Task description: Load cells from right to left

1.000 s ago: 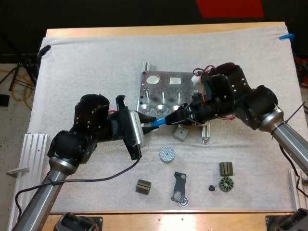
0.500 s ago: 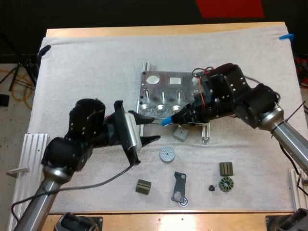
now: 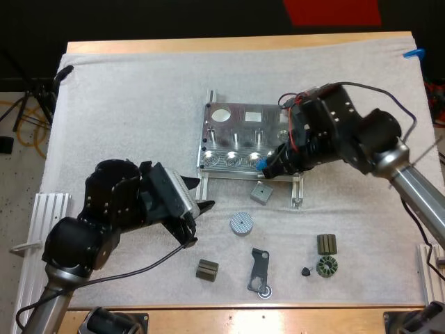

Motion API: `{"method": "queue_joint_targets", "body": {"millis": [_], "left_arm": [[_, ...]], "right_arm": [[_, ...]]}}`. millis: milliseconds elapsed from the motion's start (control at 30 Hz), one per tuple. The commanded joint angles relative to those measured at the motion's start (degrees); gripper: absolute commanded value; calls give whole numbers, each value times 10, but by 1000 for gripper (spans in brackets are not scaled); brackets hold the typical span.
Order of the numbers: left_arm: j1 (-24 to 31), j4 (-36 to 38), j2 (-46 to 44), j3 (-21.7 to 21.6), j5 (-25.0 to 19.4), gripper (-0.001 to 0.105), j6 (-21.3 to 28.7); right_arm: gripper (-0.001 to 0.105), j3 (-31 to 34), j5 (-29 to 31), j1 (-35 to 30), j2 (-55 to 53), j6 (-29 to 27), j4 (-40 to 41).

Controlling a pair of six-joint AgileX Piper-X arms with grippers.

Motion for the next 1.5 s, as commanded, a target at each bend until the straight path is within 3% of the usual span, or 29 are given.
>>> {"method": "queue_joint_targets", "body": {"millis": [0, 167, 233, 267, 400, 633, 1300, 1467], "left_arm": [[-2, 7, -4, -2, -21, 49, -14], [-2, 15, -4, -2, -73, 49, -30], [-2, 15, -4, -2, -129, 49, -56], [-2, 15, -6, -2, -135, 49, -57], [-2, 0, -16, -2, -130, 49, -57], [-2, -3, -21, -2, -129, 49, -59], [-2, -15, -21, -2, -110, 49, -59], [-2, -15, -21, -2, -103, 49, -59]], "right_arm": [[0, -16, 13, 0, 7, -23, 14], [0, -50, 34, 0, 38, -42, 30], [0, -61, 44, 0, 53, -52, 30], [0, -62, 48, 0, 56, -54, 30], [0, -75, 96, 0, 84, -86, 41], [0, -78, 129, 0, 122, -114, 29], [0, -78, 177, 18, 184, -182, -42], [0, -78, 220, 23, 191, -206, -45]]}}
